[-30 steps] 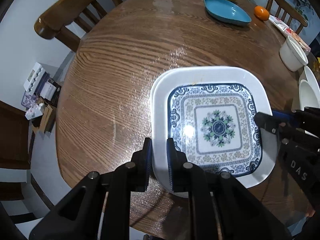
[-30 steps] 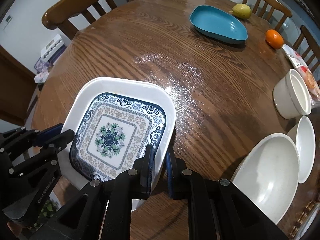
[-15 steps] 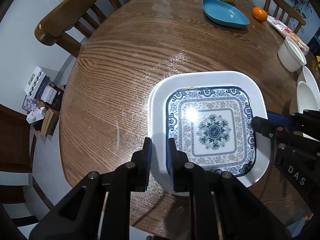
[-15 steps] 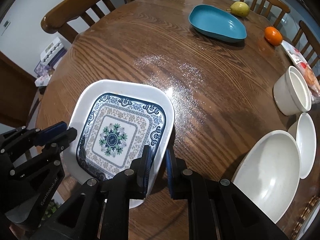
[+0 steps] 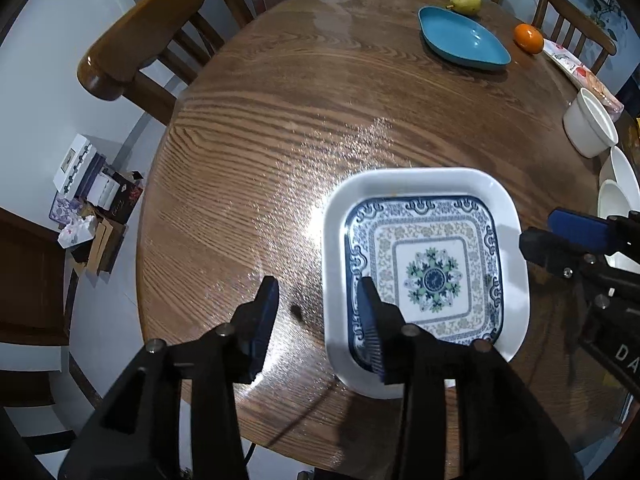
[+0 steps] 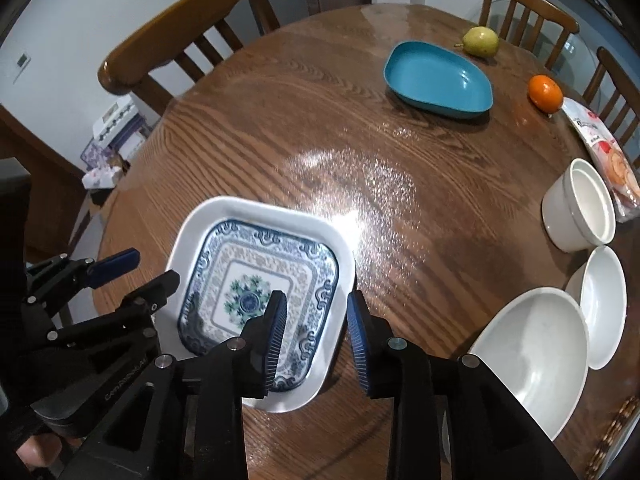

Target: Organize plates and bowls

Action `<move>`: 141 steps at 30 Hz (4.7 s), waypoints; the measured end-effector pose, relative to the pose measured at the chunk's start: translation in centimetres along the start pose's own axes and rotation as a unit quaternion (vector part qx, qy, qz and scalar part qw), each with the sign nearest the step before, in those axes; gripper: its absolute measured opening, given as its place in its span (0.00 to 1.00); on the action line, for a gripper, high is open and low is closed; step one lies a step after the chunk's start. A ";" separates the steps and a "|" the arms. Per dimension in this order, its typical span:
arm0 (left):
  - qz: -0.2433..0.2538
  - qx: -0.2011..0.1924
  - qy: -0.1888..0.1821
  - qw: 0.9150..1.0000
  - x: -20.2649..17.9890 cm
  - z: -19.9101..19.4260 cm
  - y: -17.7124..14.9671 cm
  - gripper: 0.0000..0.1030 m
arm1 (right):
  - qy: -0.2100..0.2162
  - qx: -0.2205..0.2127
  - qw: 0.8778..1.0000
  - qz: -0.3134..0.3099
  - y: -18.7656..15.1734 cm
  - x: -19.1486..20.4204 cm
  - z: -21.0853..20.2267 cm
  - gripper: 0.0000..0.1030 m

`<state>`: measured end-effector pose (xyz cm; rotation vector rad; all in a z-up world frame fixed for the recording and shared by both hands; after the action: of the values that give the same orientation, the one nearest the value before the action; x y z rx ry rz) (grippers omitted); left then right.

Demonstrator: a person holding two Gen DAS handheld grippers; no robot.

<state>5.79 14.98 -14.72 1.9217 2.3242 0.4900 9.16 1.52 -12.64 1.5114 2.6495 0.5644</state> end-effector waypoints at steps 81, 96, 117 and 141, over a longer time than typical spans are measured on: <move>0.082 0.019 -0.062 0.995 -9.5 8.5 25.5 0.38 | -0.019 -0.032 0.972 0.230 18.1 -17.9 7.3 0.31; 0.116 -0.008 -0.095 0.989 -12.1 7.8 24.5 0.12 | -0.003 -0.025 0.972 0.235 17.3 -17.3 8.5 0.11; 0.111 -0.105 -0.080 0.985 -9.1 -2.2 19.9 0.11 | 0.045 -0.099 0.975 0.192 13.2 -12.5 -0.4 0.11; 0.051 -0.126 -0.039 0.990 -4.2 -6.4 5.9 0.13 | 0.087 -0.102 0.986 0.103 1.2 -2.4 -4.3 0.11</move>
<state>10.53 10.62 -7.49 1.9068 2.0146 0.6710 10.48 -1.17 -8.60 1.7566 2.4710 0.9927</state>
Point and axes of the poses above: each gripper's, at about its wrist camera, not at the fingertips, and z roughly the way its jaws point, x to its left, y to its top, the point moved 9 cm from there along z, roughly the way its jaws point, and after that the axes turned 5 degrees about z, right-handed, at the moved point
